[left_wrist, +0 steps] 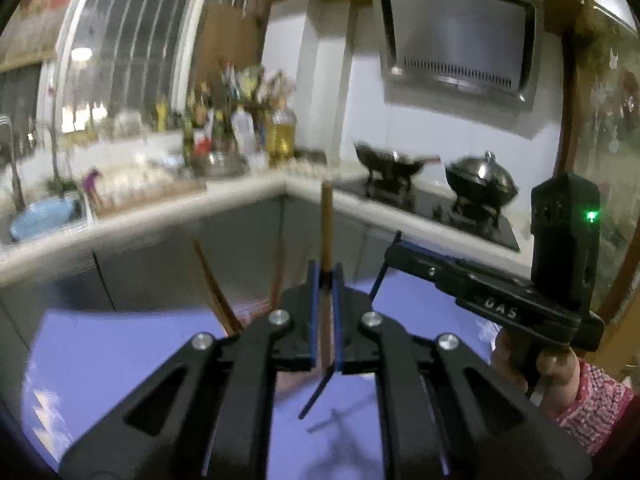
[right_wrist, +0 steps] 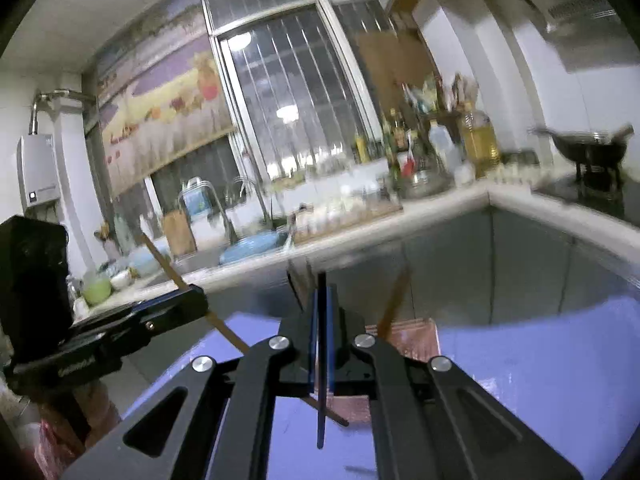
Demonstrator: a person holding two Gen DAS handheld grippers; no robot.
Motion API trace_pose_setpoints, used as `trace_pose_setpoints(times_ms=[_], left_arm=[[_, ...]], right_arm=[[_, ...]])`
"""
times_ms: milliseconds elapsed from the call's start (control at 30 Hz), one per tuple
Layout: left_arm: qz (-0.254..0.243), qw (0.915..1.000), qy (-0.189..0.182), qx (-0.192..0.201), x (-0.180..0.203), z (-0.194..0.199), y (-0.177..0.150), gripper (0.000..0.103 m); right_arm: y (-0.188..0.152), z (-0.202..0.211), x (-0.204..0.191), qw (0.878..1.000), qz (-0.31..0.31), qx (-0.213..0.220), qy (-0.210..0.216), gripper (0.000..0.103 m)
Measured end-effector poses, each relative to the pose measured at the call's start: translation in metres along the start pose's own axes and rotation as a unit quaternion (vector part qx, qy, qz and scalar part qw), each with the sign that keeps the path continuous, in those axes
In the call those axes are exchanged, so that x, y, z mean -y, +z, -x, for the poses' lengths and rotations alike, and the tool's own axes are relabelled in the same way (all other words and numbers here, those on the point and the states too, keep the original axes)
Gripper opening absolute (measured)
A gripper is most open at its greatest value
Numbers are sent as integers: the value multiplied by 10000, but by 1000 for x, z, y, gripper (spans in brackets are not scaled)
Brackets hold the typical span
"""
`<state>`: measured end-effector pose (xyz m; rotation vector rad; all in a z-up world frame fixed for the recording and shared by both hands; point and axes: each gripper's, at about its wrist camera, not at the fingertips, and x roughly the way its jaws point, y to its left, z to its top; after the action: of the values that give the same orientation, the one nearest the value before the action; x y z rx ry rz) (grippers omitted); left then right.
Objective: Organize utensils
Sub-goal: 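Carry both chopsticks into the pink basket and open both tools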
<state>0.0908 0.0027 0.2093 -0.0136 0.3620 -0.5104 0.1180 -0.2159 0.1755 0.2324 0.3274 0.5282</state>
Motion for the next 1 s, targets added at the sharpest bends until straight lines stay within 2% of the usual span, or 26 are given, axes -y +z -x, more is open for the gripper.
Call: trace_pose_setpoints(times_ms=[133, 300, 433, 600, 633, 700, 733, 767, 933, 967, 1000], left_arm=[[-307, 9982, 436, 263, -5, -14, 34, 5], [-418, 9963, 746, 118, -20, -45, 41, 5], [-317, 9962, 763, -269, -36, -77, 20, 5], [-147, 9912, 953, -905, -48, -116, -21, 6], [-100, 9893, 1025, -1039, -50, -122, -30, 10], [-57, 9870, 1157, -1110, -52, -125, -40, 30], [-37, 9859, 1300, -1056, -52, -122, -43, 48], [-23, 9851, 1429, -960, -52, -118, -44, 56], [217, 9843, 1633, -632, -51, -79, -45, 56], [291, 9841, 1658, -570, -51, -70, -46, 56], [362, 9837, 1686, -512, -50, -60, -49, 56]], right_arm=[[39, -24, -7, 9992, 258, 233, -198, 4], [53, -55, -2, 9980, 421, 250, -405, 4], [37, -82, 13, 9980, 394, -29, -498, 4], [-8, -115, 34, 9960, 263, -592, -611, 5], [-13, -117, 34, 9957, 217, -662, -606, 5], [-21, -118, 39, 9957, 81, -731, -558, 6], [-22, -115, 39, 9961, 32, -714, -521, 6], [-21, -112, 39, 9964, -22, -683, -508, 6], [-17, -70, 37, 9985, -313, -309, -332, 8], [-21, -58, 37, 9986, -375, -209, -297, 11], [-28, -42, 35, 9986, -453, -114, -249, 21]])
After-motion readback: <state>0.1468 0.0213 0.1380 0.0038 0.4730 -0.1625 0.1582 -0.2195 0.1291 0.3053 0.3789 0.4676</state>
